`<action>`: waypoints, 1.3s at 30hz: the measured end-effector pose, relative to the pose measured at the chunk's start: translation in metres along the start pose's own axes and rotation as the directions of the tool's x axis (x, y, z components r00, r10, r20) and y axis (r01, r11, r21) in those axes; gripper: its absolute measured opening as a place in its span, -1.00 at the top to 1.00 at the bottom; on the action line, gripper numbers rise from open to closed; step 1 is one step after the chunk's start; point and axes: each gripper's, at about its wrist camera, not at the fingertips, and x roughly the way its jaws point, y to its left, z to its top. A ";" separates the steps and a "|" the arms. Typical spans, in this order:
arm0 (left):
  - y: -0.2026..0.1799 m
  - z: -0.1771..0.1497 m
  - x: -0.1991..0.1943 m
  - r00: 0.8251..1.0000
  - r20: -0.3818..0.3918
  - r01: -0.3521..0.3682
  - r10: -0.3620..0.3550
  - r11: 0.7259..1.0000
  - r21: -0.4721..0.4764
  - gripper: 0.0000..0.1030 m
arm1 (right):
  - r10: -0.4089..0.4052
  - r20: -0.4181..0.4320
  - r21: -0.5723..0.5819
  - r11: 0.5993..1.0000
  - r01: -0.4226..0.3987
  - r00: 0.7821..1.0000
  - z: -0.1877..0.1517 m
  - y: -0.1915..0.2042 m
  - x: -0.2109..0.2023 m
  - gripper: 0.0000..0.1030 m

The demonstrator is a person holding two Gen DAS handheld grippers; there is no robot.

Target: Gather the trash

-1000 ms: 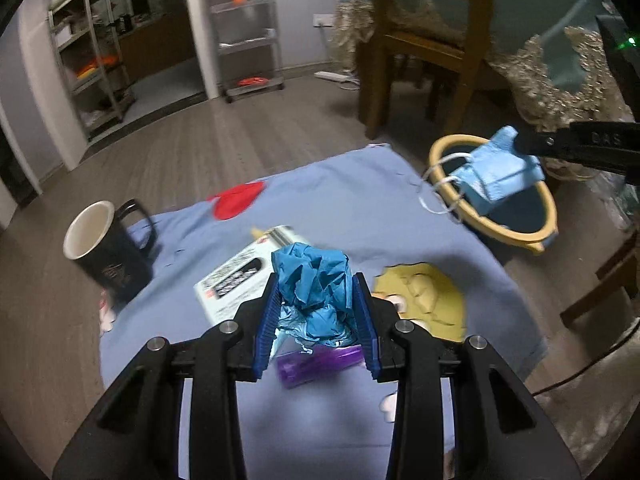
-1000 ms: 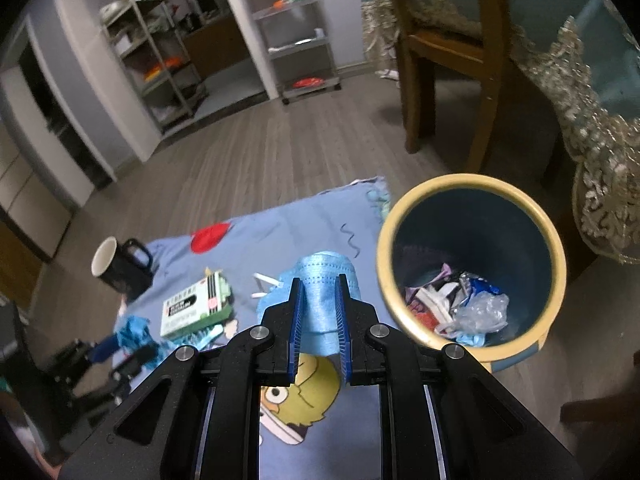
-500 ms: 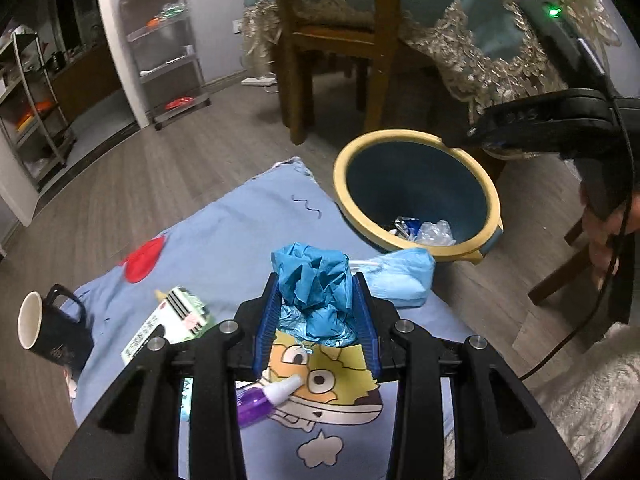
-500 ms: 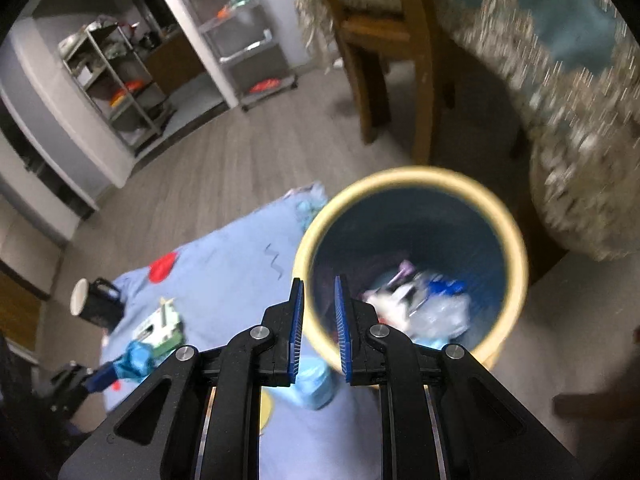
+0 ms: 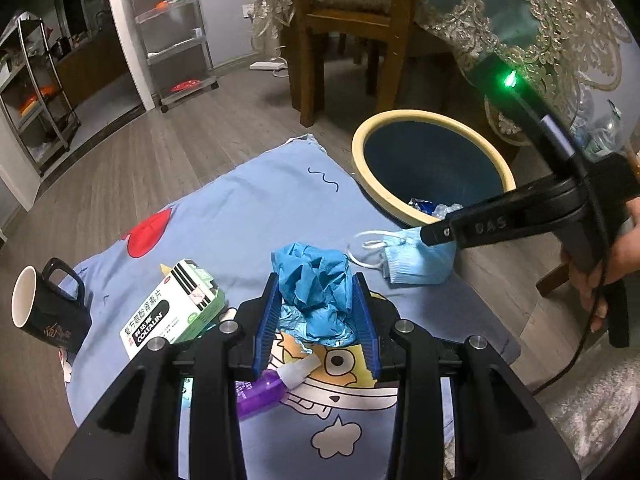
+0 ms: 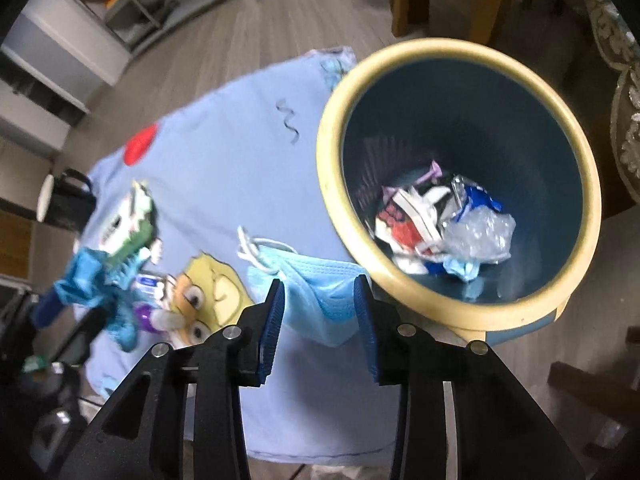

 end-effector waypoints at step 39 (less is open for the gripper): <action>-0.111 0.107 0.073 0.980 0.078 0.161 -0.181 0.964 0.212 -0.12 | 0.016 0.393 0.425 0.883 -0.197 0.919 0.021 -0.138 -0.084 0.51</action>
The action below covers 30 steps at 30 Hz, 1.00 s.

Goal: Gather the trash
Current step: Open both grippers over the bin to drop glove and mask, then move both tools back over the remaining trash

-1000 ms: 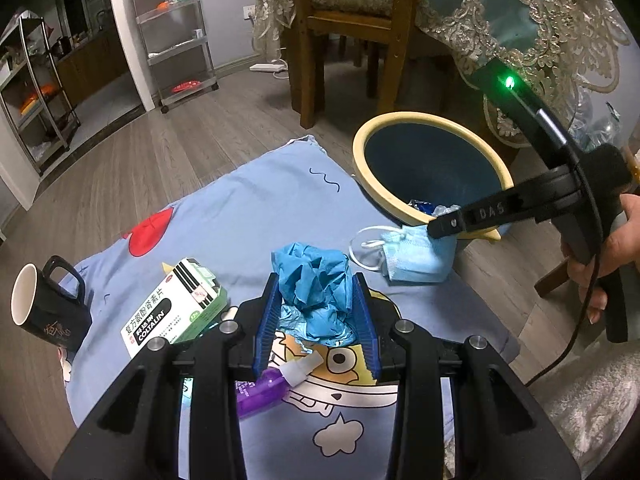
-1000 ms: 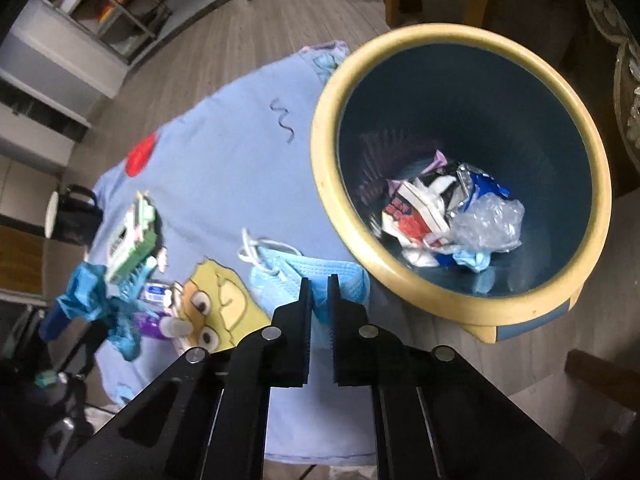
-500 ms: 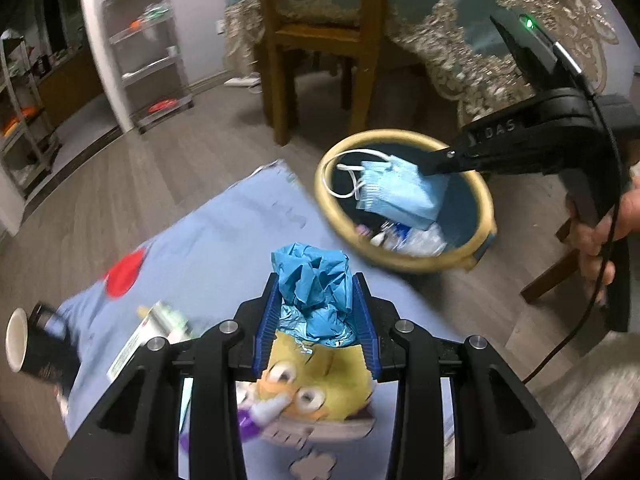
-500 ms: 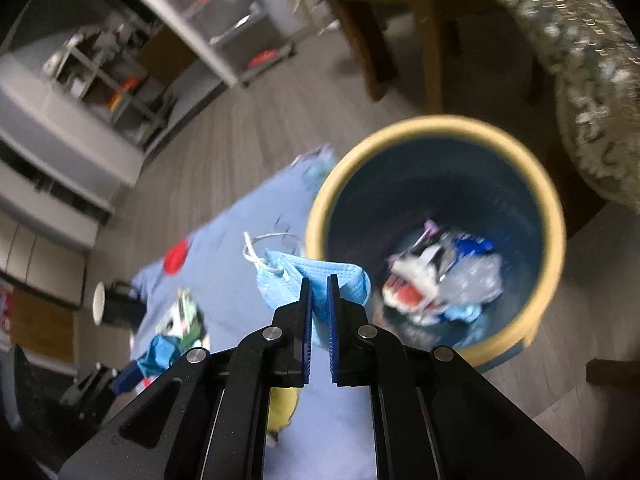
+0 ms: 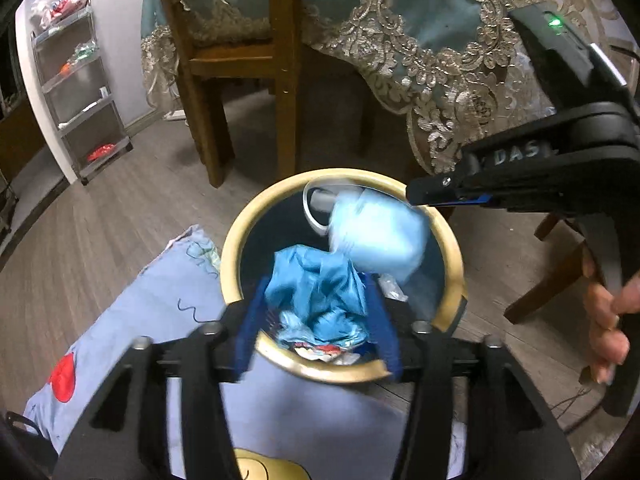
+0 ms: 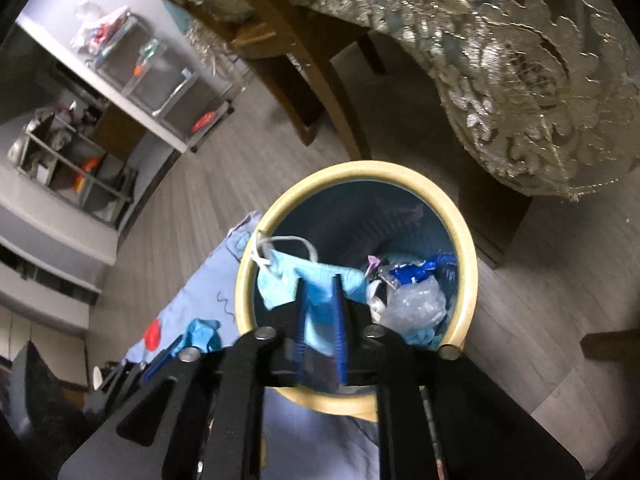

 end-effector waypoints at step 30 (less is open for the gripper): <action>0.142 -0.121 -0.213 0.954 0.008 -0.278 0.298 0.899 -0.337 -0.82 | 0.006 0.014 -0.321 0.947 -0.001 1.000 -0.075 0.105 -0.029 -0.78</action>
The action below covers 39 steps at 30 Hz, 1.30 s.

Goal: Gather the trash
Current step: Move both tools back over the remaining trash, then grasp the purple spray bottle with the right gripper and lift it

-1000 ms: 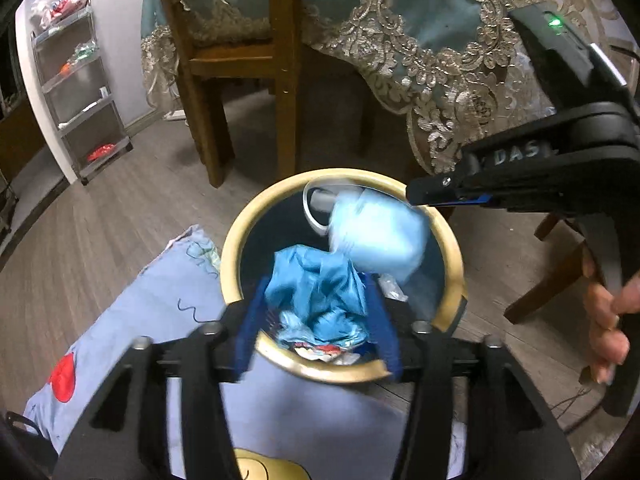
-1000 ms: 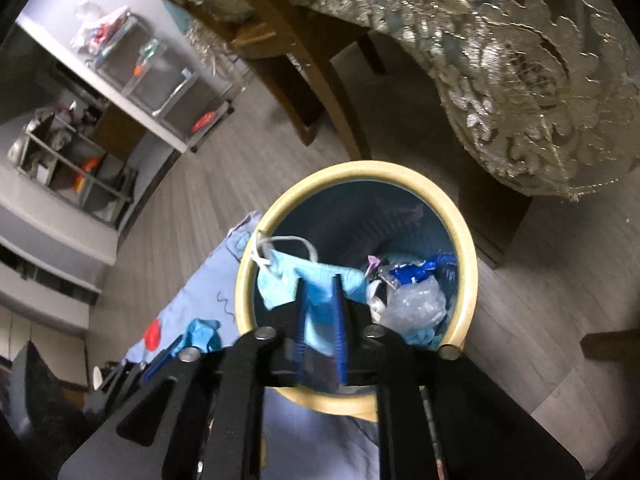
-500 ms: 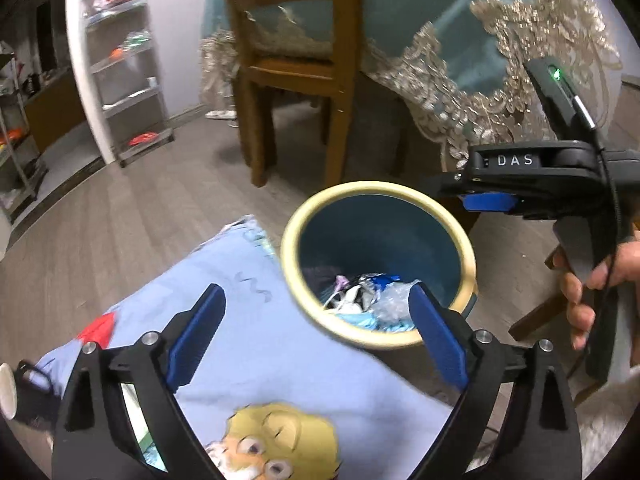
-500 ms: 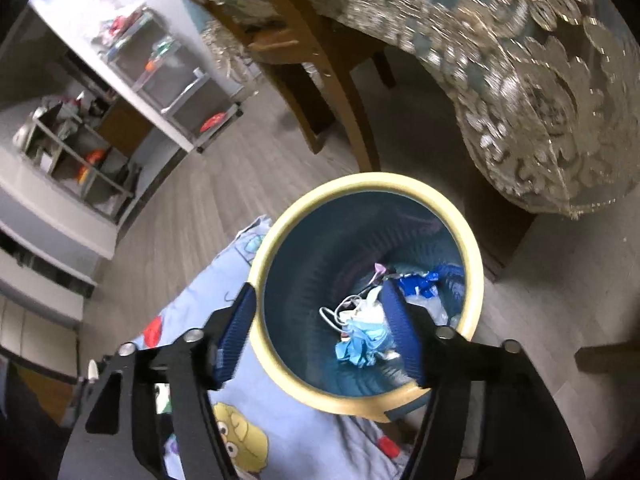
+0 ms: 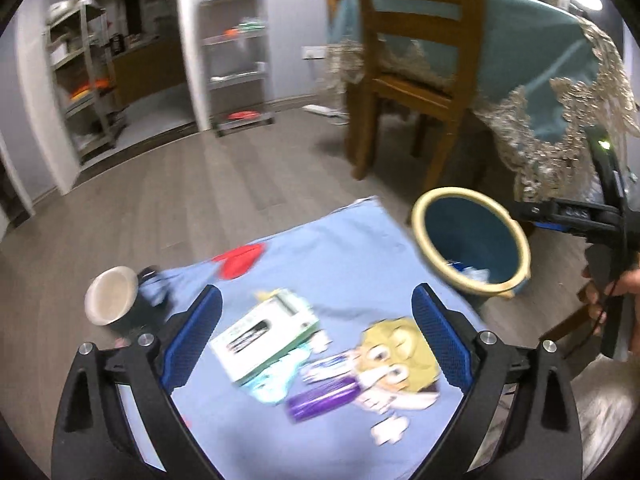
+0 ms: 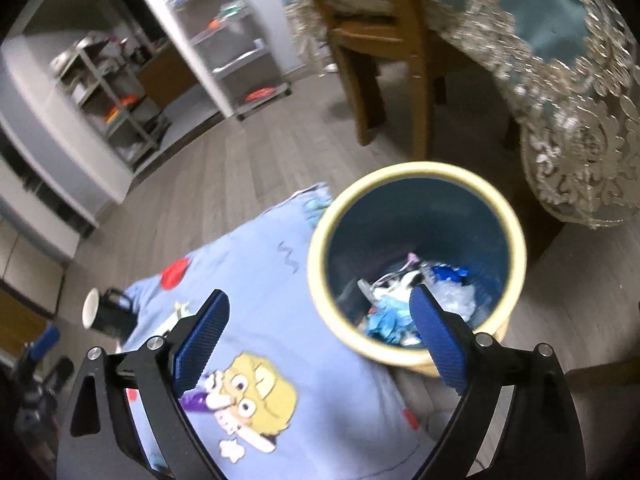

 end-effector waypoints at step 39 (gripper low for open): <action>0.125 -0.053 0.023 0.981 -0.182 -0.114 0.063 0.951 -0.286 -0.84 | -0.013 -0.461 -0.654 0.680 -0.330 0.887 -0.173 0.197 0.148 0.00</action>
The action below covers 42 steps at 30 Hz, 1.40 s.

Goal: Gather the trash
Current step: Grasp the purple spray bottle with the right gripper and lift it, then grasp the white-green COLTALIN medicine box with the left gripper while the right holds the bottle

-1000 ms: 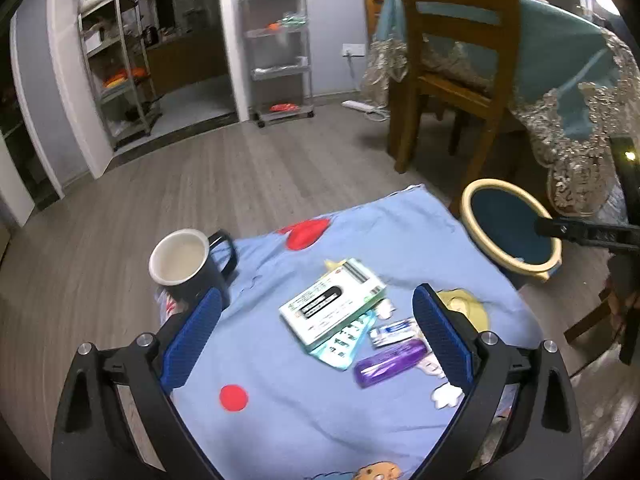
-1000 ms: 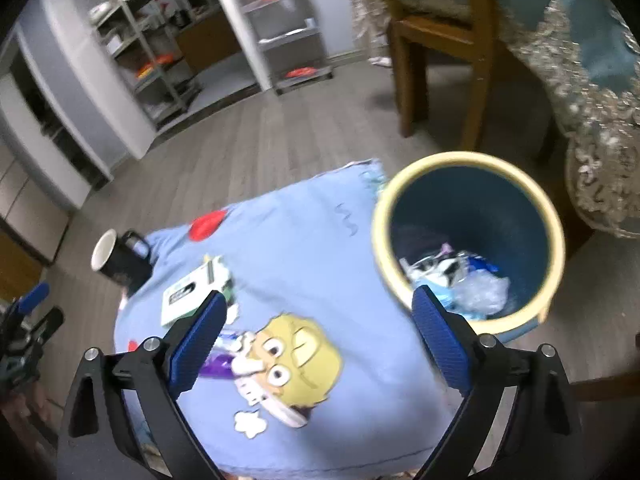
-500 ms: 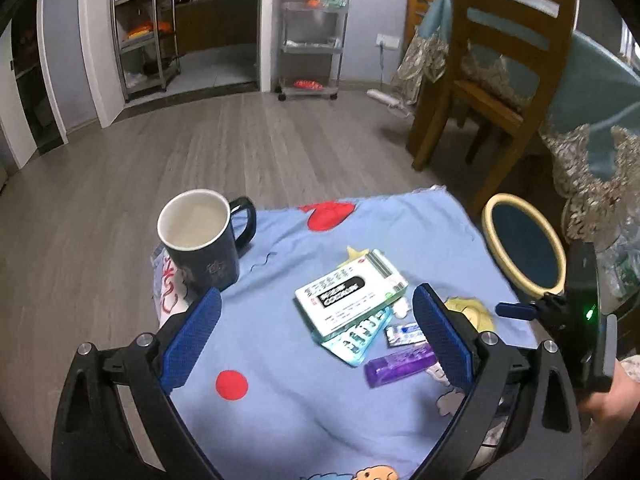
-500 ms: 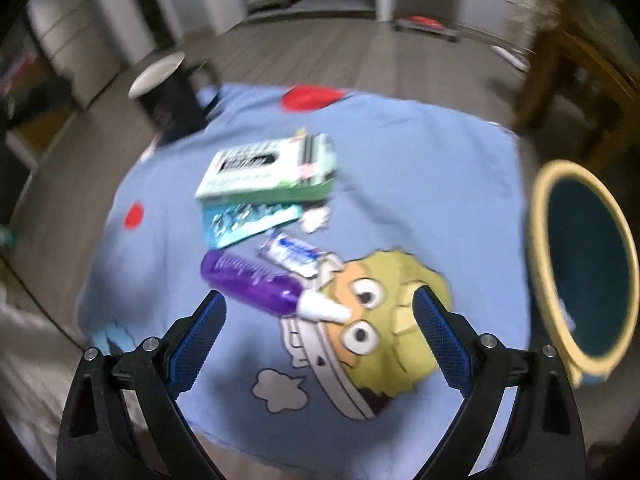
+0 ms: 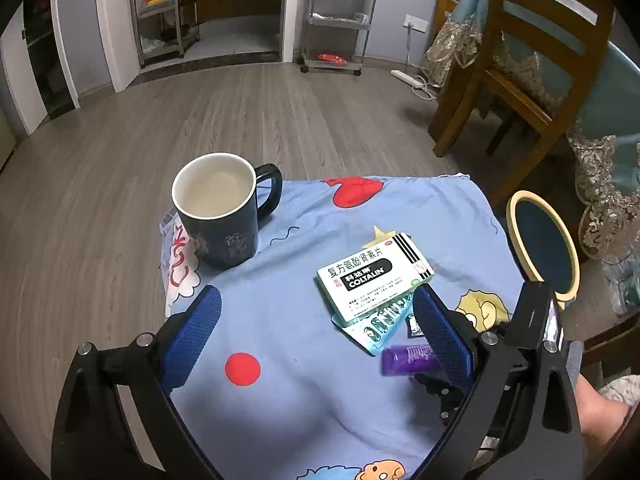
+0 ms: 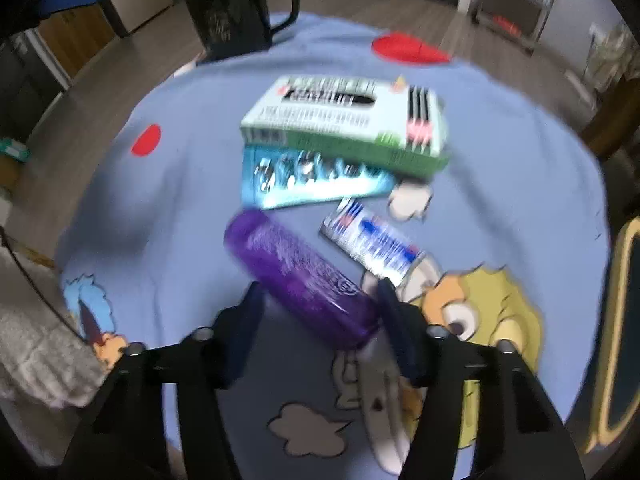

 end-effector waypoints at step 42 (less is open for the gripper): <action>-0.105 0.002 0.177 0.970 -0.230 0.203 -0.082 0.796 0.570 -0.84 | -0.015 0.122 0.365 0.930 -0.031 0.992 -0.005 -0.128 -0.095 0.35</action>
